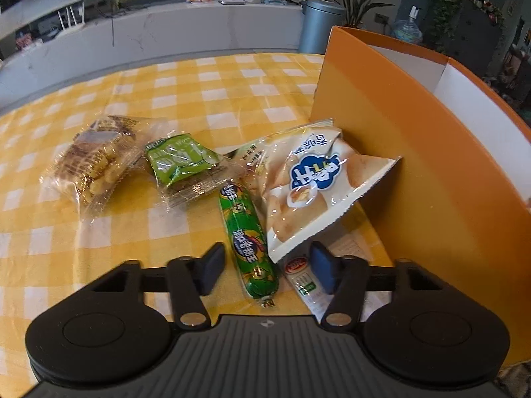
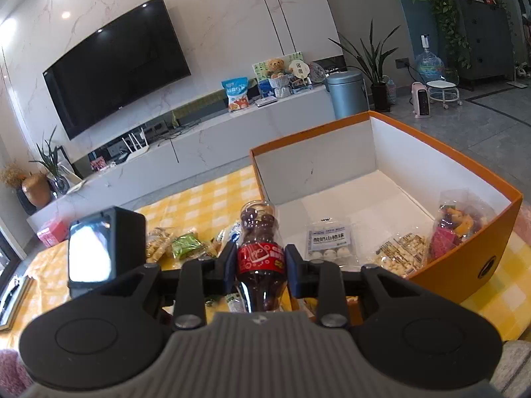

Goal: Organize snacks
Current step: 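Grasp the green sausage stick with the left tool while the right tool holds the cola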

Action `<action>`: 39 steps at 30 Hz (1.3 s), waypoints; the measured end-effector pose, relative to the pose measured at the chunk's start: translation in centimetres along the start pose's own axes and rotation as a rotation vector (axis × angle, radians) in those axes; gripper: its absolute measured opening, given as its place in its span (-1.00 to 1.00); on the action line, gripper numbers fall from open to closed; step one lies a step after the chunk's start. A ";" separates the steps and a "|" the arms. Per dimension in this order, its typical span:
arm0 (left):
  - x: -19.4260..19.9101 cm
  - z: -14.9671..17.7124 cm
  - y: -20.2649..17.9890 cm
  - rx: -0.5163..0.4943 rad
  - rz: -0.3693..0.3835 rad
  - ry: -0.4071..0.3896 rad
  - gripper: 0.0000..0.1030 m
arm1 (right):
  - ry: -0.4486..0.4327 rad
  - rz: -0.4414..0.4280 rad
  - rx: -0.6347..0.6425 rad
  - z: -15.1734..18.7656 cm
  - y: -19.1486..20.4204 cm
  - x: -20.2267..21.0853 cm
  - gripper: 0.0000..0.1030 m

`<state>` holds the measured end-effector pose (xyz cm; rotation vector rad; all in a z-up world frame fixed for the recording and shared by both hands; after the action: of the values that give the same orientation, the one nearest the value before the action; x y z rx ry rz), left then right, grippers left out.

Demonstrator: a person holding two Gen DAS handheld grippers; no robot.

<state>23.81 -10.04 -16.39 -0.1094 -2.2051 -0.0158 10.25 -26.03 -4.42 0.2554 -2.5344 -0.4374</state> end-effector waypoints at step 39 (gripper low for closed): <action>4.5 1.6 4.3 0.023 -0.032 -0.129 -0.52 | 0.000 0.029 0.035 0.3 0.5 -0.4 -0.42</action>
<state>20.19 -5.30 -13.83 -0.0639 -2.3351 -0.0006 10.39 -25.43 -4.69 0.2318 -2.5444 -0.3819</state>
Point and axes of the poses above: each gripper's, at about its wrist camera, not at the fingertips, and x roughly against the way its jaws point, y to its left, z to its underside, the point moved 5 cm from there along -x, roughly the way its jaws point, and after that the axes turned 7 degrees about -z, right-handed, at the moved point
